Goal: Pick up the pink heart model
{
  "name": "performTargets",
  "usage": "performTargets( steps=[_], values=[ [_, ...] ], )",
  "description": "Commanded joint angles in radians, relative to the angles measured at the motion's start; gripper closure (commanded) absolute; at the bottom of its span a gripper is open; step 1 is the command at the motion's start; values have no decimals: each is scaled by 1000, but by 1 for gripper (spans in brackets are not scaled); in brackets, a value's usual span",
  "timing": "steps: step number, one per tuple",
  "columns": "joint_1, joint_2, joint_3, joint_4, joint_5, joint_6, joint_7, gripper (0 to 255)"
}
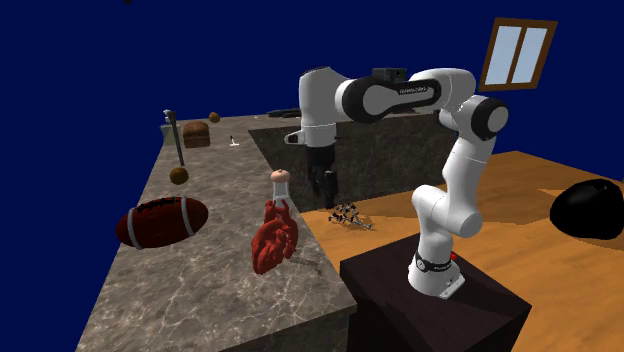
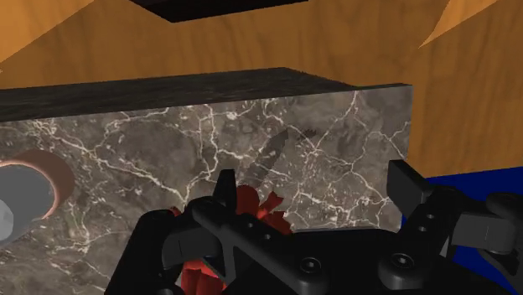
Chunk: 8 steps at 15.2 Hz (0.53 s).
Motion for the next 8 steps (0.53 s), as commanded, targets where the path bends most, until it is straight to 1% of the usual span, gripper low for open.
performTargets(
  steps=[1,7,8],
  values=[
    [-10,70,-10,77,-3,4,14,0],
    [-38,278,-41,314,0,3,58,0],
    [-39,284,-42,322,0,2,60,0]
  ],
)
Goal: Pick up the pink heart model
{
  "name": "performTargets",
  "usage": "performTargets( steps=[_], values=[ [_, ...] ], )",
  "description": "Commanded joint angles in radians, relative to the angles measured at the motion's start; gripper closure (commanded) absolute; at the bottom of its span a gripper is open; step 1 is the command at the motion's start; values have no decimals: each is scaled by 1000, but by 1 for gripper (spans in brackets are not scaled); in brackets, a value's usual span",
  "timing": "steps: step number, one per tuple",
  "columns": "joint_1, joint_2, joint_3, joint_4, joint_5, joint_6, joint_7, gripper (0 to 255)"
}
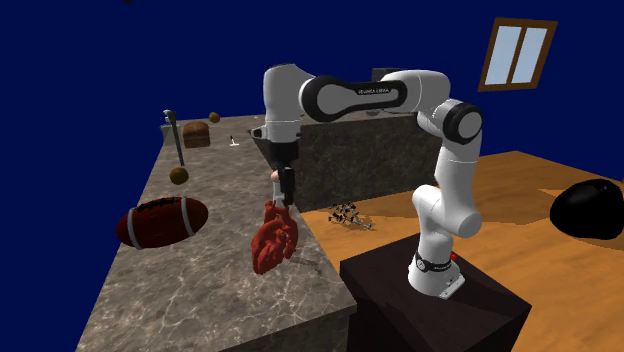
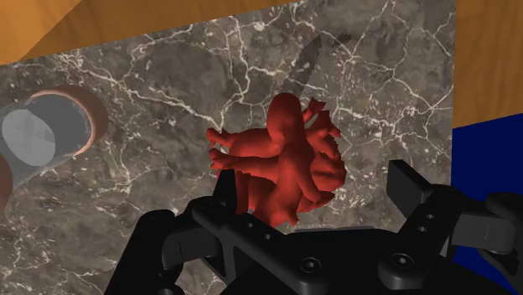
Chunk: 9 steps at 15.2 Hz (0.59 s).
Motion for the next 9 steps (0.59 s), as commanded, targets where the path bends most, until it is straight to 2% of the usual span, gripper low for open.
performTargets(
  steps=[1,7,9],
  values=[
    [-2,19,-2,12,0,10,6,0],
    [-1,5,-1,-93,-1,102,-1,0],
    [-1,5,-1,-93,-1,102,-1,0]
  ],
)
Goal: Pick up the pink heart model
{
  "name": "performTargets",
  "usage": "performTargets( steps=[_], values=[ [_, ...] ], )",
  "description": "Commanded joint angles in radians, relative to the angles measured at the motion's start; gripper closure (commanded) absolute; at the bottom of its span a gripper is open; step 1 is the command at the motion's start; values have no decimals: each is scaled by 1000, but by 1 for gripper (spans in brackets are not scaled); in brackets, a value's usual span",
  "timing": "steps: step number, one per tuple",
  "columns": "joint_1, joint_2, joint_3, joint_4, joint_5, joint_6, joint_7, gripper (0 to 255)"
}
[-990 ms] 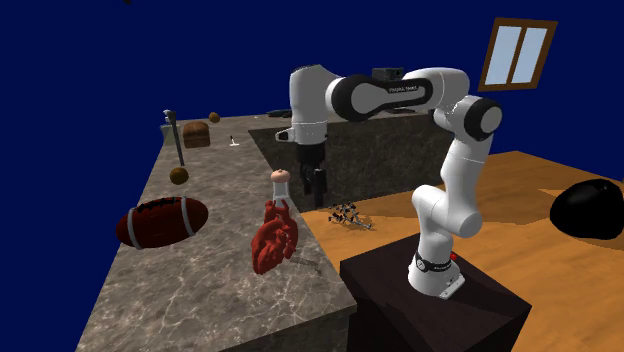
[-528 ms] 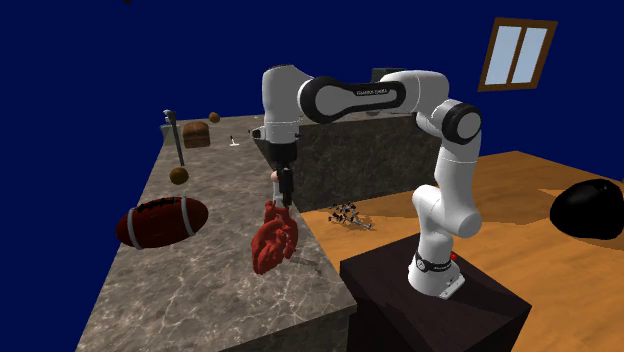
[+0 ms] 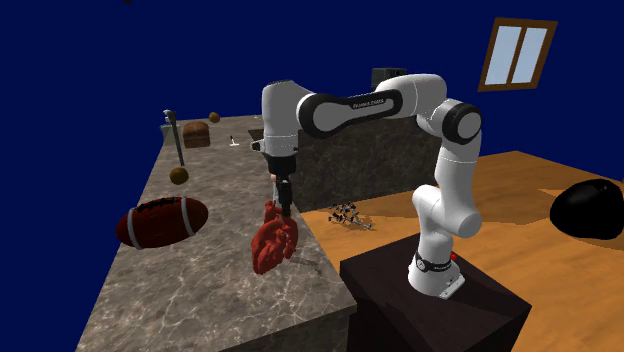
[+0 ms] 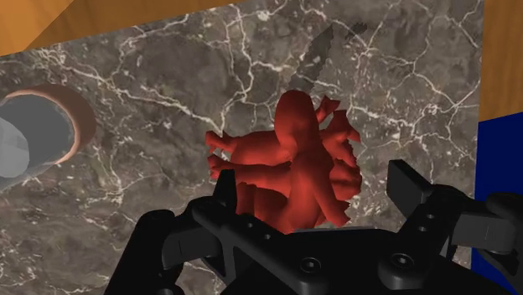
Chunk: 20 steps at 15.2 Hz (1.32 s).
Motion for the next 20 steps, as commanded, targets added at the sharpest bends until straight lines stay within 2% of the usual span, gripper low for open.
performTargets(
  steps=[1,10,20],
  values=[
    [0,-1,0,-6,0,6,0,255],
    [0,-1,0,-4,0,4,0,255],
    [-2,26,-2,163,3,-136,10,255]
  ],
)
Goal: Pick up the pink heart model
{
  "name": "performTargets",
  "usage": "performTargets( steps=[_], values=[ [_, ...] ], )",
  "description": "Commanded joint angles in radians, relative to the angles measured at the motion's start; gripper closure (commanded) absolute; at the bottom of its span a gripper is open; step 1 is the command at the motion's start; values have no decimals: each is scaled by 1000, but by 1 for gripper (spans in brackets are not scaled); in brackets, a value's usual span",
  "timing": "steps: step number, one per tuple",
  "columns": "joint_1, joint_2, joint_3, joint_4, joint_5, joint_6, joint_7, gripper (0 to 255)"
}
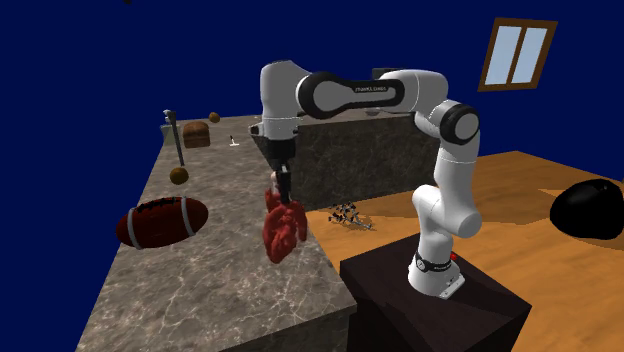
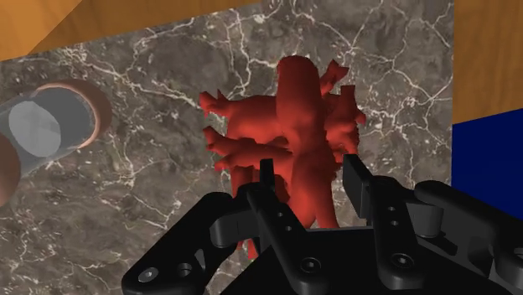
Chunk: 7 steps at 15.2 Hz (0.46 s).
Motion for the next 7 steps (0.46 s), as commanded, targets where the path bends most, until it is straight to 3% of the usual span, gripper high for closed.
performTargets(
  steps=[1,7],
  values=[
    [-1,8,-1,42,1,-32,2,255],
    [-2,29,-2,125,4,-94,6,255]
  ],
)
